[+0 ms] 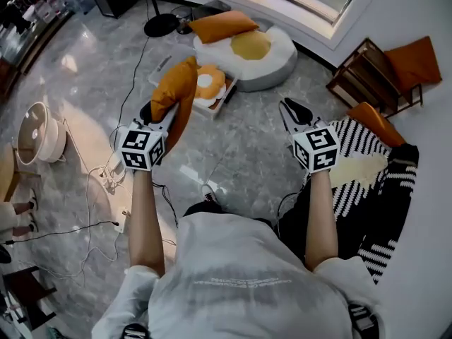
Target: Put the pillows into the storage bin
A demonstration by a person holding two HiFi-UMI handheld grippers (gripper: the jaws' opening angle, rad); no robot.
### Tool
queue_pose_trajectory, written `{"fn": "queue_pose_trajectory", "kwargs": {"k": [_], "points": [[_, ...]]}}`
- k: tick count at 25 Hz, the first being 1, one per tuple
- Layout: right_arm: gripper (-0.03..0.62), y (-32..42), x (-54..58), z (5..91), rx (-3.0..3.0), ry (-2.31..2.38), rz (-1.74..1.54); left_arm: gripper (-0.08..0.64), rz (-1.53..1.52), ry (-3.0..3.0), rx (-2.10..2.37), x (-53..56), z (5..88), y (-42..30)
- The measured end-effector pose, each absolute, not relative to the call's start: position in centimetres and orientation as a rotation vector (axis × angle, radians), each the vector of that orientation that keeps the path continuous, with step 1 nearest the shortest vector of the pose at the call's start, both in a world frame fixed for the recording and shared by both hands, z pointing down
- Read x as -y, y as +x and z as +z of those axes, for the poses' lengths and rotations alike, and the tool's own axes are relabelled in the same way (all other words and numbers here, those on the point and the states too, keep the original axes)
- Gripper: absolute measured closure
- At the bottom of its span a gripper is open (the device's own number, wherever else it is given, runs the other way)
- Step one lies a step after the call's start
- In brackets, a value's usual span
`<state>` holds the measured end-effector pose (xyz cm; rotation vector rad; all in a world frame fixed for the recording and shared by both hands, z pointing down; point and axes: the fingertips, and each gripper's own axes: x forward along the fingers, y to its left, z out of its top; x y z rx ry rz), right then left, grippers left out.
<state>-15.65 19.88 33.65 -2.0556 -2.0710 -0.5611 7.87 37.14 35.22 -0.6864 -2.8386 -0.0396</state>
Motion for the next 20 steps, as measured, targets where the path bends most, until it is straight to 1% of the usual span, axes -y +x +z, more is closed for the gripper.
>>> {"fn": "queue_pose_trajectory", "kwargs": {"k": [5, 10, 20], "points": [[0.548, -12.8, -28.1, 33.9, 2.025, -2.091, -0.567, 0.347, -0.029, -0.684, 2.821, -44.3, 35.1, 9.4], [0.557, -11.1, -33.7, 35.0, 1.971, -2.121, -0.602, 0.347, -0.062, -0.714, 2.802, -49.3, 36.1, 10.6], [0.580, -13.8, -46.1, 39.8, 1.913, -2.091, -0.573, 0.347, -0.204, -0.746, 2.739, -60.3, 41.5, 9.2]]}}
